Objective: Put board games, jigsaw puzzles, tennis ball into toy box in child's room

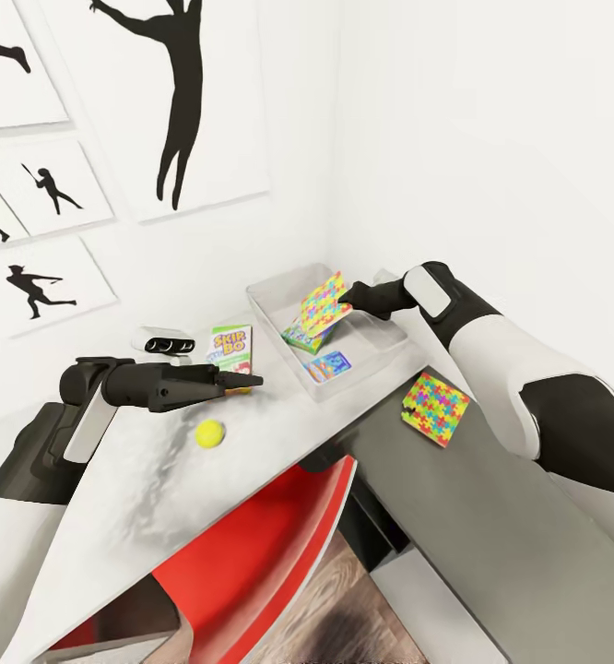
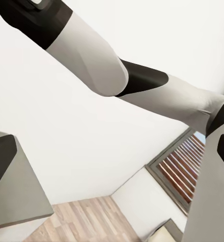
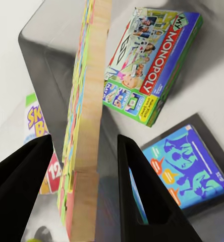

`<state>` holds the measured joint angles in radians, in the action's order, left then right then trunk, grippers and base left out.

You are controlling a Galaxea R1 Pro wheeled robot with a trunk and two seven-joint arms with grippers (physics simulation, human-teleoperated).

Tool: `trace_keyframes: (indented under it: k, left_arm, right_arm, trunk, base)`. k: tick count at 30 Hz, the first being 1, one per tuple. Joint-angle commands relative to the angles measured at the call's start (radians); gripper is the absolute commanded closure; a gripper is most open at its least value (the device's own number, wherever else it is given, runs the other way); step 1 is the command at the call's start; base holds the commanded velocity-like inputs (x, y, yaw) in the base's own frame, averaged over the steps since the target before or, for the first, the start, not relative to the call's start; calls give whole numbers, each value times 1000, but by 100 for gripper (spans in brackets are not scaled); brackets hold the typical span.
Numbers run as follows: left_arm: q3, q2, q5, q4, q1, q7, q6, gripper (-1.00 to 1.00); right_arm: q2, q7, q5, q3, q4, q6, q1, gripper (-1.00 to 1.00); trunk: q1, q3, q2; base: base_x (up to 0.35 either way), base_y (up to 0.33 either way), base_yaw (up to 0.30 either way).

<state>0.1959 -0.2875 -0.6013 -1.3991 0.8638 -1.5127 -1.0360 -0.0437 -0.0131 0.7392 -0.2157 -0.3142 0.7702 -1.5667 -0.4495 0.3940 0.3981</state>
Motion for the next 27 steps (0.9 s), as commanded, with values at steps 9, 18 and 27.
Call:
trace_keyframes:
  k: [9, 18, 27]
  left_arm:
    - [2, -1, -2, 0, 1, -3, -11, -100]
    - [2, -1, -2, 0, 1, -3, -11, -100]
    - [2, -1, -1, 0, 1, -3, -11, -100]
  right_arm:
    - [-1, -2, 6, -5, 0, 4, -1, 100]
    - [3, -7, 8, -4, 0, 5, -1, 100]
    - [4, -10, 9, -4, 1, 6, -1, 100]
  trunk:
    - [0, 16, 2]
    - [0, 27, 2]
    - [0, 27, 2]
  base:
    - [0, 0, 0]
    - [0, 0, 4]
    - [0, 0, 0]
